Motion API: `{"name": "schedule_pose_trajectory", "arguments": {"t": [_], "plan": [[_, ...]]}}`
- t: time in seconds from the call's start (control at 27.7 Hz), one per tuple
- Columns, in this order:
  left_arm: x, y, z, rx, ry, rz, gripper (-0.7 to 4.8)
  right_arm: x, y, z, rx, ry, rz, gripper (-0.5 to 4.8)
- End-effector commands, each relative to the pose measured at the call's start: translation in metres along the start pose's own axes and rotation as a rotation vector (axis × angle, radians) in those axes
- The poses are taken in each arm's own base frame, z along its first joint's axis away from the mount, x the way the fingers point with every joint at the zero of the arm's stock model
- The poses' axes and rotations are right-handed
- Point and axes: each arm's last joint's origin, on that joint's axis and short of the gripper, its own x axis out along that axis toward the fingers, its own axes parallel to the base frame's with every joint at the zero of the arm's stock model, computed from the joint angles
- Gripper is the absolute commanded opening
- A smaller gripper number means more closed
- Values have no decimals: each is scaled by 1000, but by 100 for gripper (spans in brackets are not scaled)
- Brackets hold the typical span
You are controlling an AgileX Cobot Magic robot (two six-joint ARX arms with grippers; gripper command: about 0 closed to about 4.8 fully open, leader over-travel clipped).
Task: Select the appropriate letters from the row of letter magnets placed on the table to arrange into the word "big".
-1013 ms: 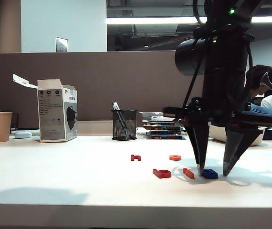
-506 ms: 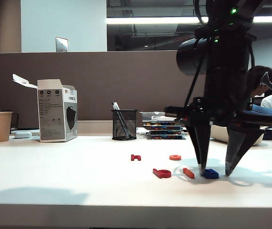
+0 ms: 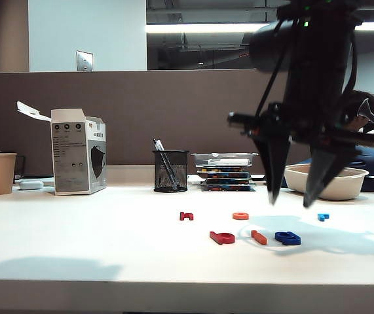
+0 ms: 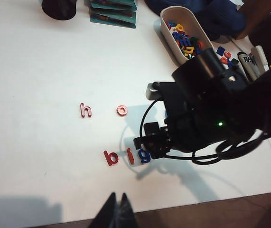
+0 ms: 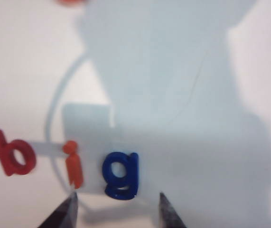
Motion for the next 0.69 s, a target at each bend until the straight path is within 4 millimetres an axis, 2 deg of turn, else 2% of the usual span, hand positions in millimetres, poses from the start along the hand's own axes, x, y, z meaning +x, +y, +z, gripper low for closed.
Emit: {"name": "schedule_pose_trajectory", "arguments": {"t": [0.04,0.18,0.25,0.33,0.43,0.69], "plan": [[-1,0,1,-3,-10,1,-5,-32,4,9,-73,-132,15,209],[-1,0,1,-3,-10,0,-5,-64,4,11,-129,-258,-27,195],[-1,0,1,-3,-10,1,-5,-81,-1,11,-137,-319,-48,139],[-1,0,1,-3,-10,1,-5,-96,-7,9,-138,-378,-69,57],[-1,0,1,-3,-11,1,-5,-117,-23,5,-123,-449,-97,-2],[-1,0,1,-3,-10,1,-5,-163,-71,-9,-71,-580,-169,-6]]}}
